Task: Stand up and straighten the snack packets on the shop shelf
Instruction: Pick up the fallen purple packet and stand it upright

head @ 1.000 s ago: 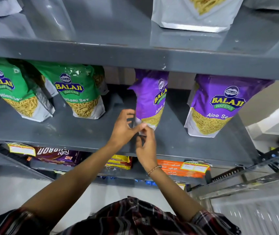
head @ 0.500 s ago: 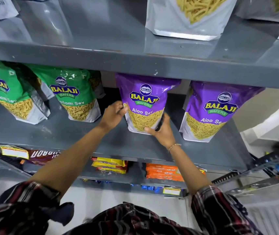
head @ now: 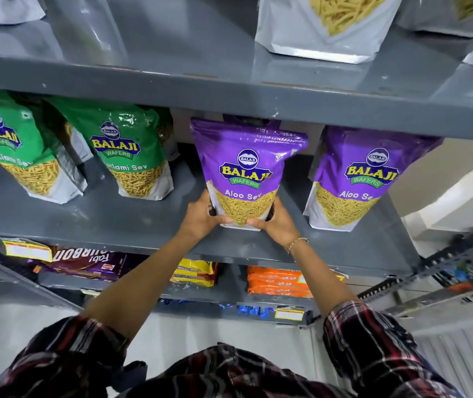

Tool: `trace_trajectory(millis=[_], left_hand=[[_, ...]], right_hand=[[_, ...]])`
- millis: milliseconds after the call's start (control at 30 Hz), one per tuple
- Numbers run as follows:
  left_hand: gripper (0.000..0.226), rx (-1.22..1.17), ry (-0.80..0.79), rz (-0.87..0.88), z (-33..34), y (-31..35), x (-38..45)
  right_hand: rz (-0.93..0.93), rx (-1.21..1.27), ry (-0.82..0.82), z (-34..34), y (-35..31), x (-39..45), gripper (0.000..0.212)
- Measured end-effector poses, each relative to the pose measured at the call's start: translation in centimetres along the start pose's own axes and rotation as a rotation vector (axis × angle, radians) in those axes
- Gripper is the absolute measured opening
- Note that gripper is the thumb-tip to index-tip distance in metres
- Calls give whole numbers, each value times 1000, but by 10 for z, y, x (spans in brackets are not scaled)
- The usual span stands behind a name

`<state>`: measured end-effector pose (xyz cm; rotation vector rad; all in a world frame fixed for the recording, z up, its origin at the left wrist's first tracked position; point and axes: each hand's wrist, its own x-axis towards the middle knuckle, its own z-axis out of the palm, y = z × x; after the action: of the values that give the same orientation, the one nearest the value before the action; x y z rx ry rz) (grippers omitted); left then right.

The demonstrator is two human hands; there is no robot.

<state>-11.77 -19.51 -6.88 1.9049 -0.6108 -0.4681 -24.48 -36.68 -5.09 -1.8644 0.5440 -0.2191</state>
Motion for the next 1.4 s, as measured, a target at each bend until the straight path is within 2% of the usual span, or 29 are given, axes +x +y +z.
trace_trajectory(millis=[333,467,567,600,633,667,733,767,800,867,900,967,1033,1100,1133,1167,1233,1300,1400], left_hand=[[74,-32,-23,24,-1,-11,-60],[70,-20,-32,18,-2,-4,-73],[78,10,-69,27,-3,0,-80],[87,-4,-56,36,-2,0,-84],[95,-20,10,38,0,1,-92],[93,-38,123,38,3,1,-102],[57,-61,346,81,18,6,-126],[35,-53,359,127,28,13,-135],[21,-28,302,197,41,23,-143],[13,39,108,368,70,46,-143],[16,55,13,416,86,59,-136],[29,53,-83,391,116,84,-110],[55,43,-70,273,142,106,-74],[78,75,-72,111,159,123,-38],[82,114,-67,50,166,125,-20],[81,129,-78,25,171,128,-7],[70,118,-102,20,177,126,11],[56,123,-98,19,185,107,27],[41,67,-48,-17,184,117,14]], right_hand=[[-6,-41,36,17,7,-61,80],[-8,-30,31,20,2,-70,74],[11,-21,-6,19,2,-72,86],[15,-2,-20,16,4,-72,91],[14,21,-24,13,5,-75,94],[13,46,-14,8,6,-78,93],[32,51,81,-9,9,-88,75],[42,31,178,-20,10,-94,58],[46,9,306,-34,13,-98,39],[70,-31,582,-68,21,-100,15],[100,-65,684,-87,23,-99,13],[132,-131,784,-123,28,-94,17],[155,-164,746,-154,33,-83,29],[189,-194,592,-179,42,-67,52],[173,-246,502,-190,51,-56,62],[140,-294,412,-202,63,-43,65],[82,-274,308,-211,63,-34,52],[23,-118,289,-214,63,-34,38],[39,47,326,-213,67,-40,43]])
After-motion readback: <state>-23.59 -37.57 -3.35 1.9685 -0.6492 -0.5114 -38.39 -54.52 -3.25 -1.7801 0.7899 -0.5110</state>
